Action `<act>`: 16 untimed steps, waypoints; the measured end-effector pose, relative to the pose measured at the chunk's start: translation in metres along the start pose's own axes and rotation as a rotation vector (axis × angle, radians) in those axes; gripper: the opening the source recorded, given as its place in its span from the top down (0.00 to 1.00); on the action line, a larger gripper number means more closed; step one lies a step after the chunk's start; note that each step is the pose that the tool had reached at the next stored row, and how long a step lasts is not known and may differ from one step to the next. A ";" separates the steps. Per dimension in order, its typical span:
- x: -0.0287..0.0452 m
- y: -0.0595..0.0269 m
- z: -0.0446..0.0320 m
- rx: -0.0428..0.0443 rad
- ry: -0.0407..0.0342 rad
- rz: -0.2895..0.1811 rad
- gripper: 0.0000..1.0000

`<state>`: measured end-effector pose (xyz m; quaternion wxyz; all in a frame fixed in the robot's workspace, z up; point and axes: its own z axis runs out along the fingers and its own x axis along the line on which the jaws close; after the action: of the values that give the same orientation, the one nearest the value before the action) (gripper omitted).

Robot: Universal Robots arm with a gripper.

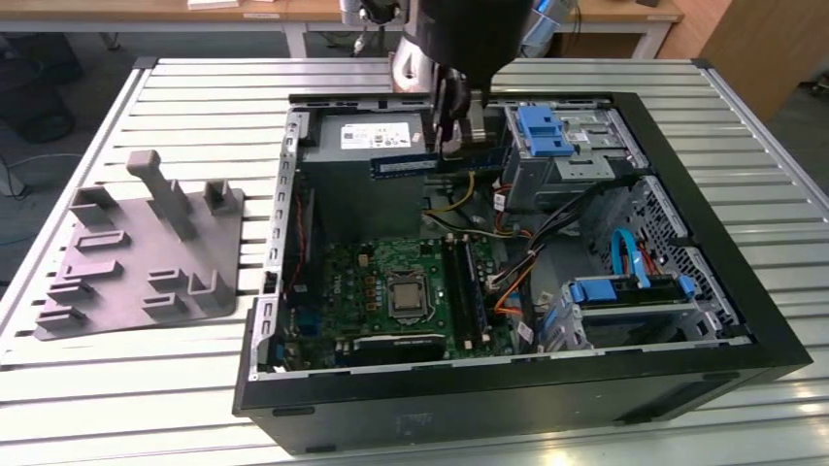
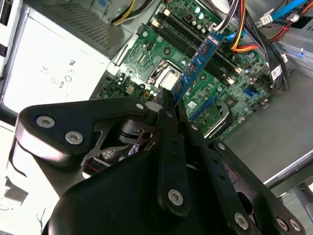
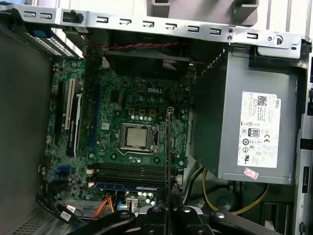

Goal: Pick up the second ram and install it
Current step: 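Pick up the second ram and move it above second insertion slot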

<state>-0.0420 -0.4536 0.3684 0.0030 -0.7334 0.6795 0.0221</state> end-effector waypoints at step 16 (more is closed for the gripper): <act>0.0193 0.0011 0.0116 0.0039 -0.0034 0.063 0.86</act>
<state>-0.0420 -0.4725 0.3561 0.0049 -0.7115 0.7023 0.0221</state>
